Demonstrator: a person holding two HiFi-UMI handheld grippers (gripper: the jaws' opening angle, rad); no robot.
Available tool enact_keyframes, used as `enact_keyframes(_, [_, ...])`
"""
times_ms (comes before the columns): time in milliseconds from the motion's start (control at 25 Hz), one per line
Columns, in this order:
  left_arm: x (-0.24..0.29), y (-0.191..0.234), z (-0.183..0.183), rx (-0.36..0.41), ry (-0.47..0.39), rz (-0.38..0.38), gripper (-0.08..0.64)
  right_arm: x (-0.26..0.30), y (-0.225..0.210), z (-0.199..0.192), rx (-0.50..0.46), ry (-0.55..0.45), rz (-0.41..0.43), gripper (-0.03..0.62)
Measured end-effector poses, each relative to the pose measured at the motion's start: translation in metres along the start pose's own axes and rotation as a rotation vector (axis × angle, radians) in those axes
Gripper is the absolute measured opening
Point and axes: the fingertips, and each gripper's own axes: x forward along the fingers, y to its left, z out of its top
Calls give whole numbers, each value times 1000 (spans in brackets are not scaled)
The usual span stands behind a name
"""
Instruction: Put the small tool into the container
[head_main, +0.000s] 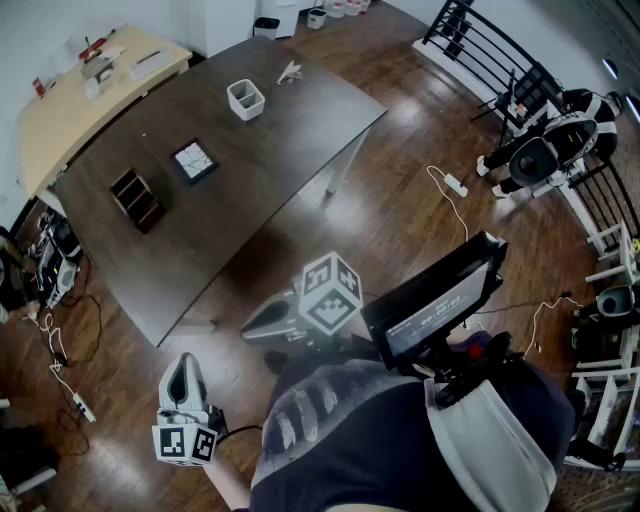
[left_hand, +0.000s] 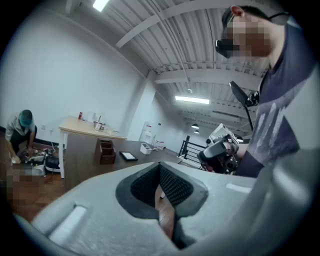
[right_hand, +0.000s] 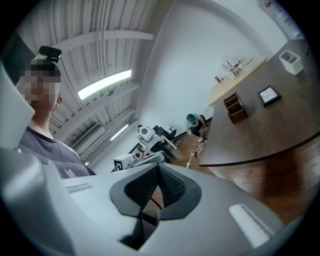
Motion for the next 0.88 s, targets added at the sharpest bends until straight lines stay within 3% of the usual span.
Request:
enact_keyframes(120, [34, -27, 7, 24, 2, -20, -3, -39, -6, -4, 15, -48, -27, 2])
enact_keyframes(240, [77, -73, 18, 96, 12, -110, -3, -82, -18, -4, 30, -129, -47, 2])
enact_keyframes(360, [122, -116, 11, 139, 92, -196, -3, -129, -24, -1, 29, -212, -53, 2])
enact_keyframes(480, [171, -158, -10, 182, 182, -217, -3, -190, -38, -2, 14, -269, -57, 2])
enact_keyframes(640, [246, -237, -9, 203, 192, -239, -3, -294, -53, -3, 25, -354, -25, 2])
enact_keyframes(760, [292, -315, -24, 305, 231, -365, -3, -363, -64, -25, 55, -436, -14, 2])
enact_keyframes(880, [320, -381, -46, 417, 263, -429, -3, -428, -71, -58, 53, -531, -54, 2])
